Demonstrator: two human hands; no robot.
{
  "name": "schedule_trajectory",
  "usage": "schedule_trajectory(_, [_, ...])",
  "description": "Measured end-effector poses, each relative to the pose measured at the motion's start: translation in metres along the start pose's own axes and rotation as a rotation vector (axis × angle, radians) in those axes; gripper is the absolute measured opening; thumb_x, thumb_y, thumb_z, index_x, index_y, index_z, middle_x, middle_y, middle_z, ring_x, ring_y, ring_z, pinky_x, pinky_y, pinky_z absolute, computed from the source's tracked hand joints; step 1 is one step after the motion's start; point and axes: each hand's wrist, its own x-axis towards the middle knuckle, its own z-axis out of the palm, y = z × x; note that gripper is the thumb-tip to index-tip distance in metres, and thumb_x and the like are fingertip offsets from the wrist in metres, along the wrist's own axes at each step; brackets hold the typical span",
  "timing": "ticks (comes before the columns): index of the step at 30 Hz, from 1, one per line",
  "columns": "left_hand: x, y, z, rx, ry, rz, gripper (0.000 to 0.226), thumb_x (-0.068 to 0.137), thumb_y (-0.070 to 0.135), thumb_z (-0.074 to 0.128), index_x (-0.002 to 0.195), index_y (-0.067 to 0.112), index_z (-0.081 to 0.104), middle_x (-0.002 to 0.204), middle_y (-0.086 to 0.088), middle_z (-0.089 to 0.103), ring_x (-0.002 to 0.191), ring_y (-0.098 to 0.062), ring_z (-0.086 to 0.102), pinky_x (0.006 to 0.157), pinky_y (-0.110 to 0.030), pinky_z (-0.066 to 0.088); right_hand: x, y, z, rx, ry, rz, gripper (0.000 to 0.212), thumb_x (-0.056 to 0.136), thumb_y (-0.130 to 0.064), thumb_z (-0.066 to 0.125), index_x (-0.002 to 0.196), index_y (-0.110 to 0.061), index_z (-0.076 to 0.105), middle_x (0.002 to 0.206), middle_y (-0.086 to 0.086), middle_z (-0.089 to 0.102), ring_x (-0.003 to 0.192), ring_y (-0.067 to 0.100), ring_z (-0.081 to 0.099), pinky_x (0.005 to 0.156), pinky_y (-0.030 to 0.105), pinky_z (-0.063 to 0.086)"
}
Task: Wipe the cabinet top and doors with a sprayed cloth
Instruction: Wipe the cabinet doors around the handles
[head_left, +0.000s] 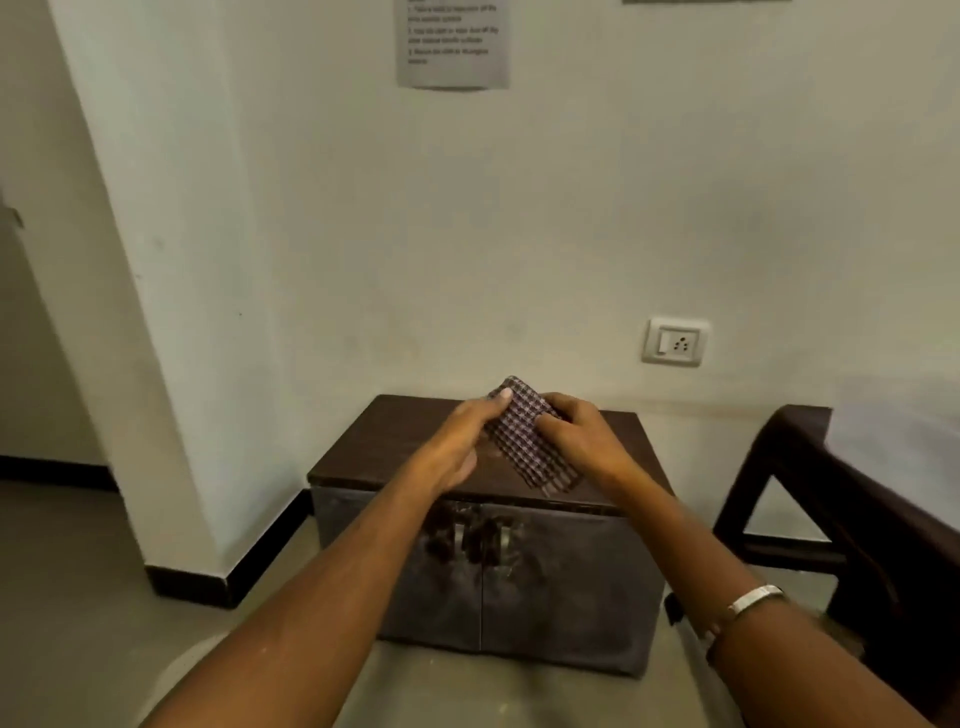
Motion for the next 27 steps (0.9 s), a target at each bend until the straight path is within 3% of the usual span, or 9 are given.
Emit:
schedule_trajectory(3, [0.008,-0.051,-0.027,-0.137,0.013,-0.066,0.044,0.087,0.034,0.064,0.122,0.007,0.059,0.12,-0.014,0.064,0.11,-0.028,0.061,0.09,-0.047,0.053,0.001,0.042,0.029,0.051,-0.065,0.072,0.03,0.098,-0.017,0.05,0.126,-0.011,0.059,0.11,0.003,0.068,0.094,0.012,0.067,0.074,0.023,0.057])
schedule_trajectory(5, [0.012,-0.089,-0.033,-0.166,0.119,-0.119,0.046,0.084,0.032,0.069,0.121,0.007,0.059,0.116,-0.014,0.067,0.107,-0.028,0.064,0.086,-0.043,0.056,0.0,0.075,0.048,0.035,-0.094,0.14,0.027,0.098,-0.018,0.049,0.124,-0.013,0.058,0.109,0.002,0.065,0.092,0.007,0.064,0.068,0.015,0.053])
schedule_trajectory(8, [0.015,-0.15,-0.036,-0.117,0.299,-0.191,0.041,0.084,0.032,0.07,0.117,0.009,0.061,0.106,-0.009,0.07,0.097,-0.023,0.067,0.08,-0.037,0.056,-0.01,0.129,0.076,0.036,-0.115,0.237,0.021,0.1,-0.024,0.049,0.116,-0.018,0.06,0.109,0.001,0.066,0.095,0.01,0.064,0.079,0.023,0.054])
schedule_trajectory(9, [0.015,-0.17,-0.036,-0.093,0.341,-0.213,0.04,0.084,0.033,0.07,0.116,0.011,0.061,0.104,-0.007,0.07,0.096,-0.021,0.067,0.081,-0.037,0.057,-0.017,0.146,0.086,0.024,-0.086,0.249,0.021,0.099,-0.03,0.051,0.114,-0.02,0.062,0.106,-0.003,0.068,0.095,0.01,0.065,0.081,0.025,0.054])
schedule_trajectory(11, [0.019,-0.207,-0.035,-0.054,0.397,-0.253,0.038,0.084,0.035,0.069,0.115,0.014,0.061,0.105,-0.005,0.069,0.096,-0.02,0.066,0.086,-0.039,0.056,-0.029,0.178,0.103,0.004,0.028,0.245,0.017,0.095,-0.036,0.058,0.105,-0.026,0.065,0.097,-0.009,0.069,0.09,0.005,0.066,0.072,0.016,0.053])
schedule_trajectory(13, [0.021,-0.235,-0.033,-0.037,0.445,-0.284,0.04,0.084,0.039,0.068,0.117,0.017,0.059,0.109,-0.005,0.067,0.099,-0.02,0.064,0.089,-0.041,0.055,-0.037,0.2,0.115,0.009,0.133,0.249,0.014,0.09,-0.035,0.065,0.102,-0.027,0.066,0.093,-0.013,0.069,0.087,0.002,0.066,0.064,0.009,0.051])
schedule_trajectory(16, [0.031,-0.264,-0.033,-0.033,0.517,-0.3,0.043,0.082,0.042,0.069,0.116,0.021,0.053,0.11,-0.003,0.062,0.098,-0.018,0.061,0.088,-0.041,0.055,-0.038,0.225,0.129,0.041,0.23,0.251,0.013,0.087,-0.03,0.07,0.099,-0.03,0.064,0.094,-0.014,0.068,0.089,0.0,0.065,0.066,0.011,0.051])
schedule_trajectory(22, [0.057,-0.277,-0.032,-0.165,0.605,-0.258,0.052,0.078,0.044,0.072,0.119,0.019,0.052,0.109,-0.003,0.064,0.091,-0.015,0.064,0.072,-0.03,0.056,-0.02,0.237,0.141,0.111,0.411,0.225,0.018,0.084,-0.023,0.074,0.093,-0.032,0.061,0.091,-0.014,0.067,0.087,-0.006,0.063,0.069,0.01,0.051])
schedule_trajectory(27, [0.064,-0.277,-0.026,-0.265,0.628,-0.224,0.057,0.075,0.046,0.075,0.121,0.017,0.058,0.108,-0.002,0.068,0.093,-0.015,0.067,0.074,-0.03,0.057,-0.011,0.239,0.145,0.112,0.478,0.167,0.011,0.084,-0.024,0.074,0.091,-0.028,0.066,0.089,-0.011,0.07,0.086,-0.001,0.066,0.073,0.016,0.053])
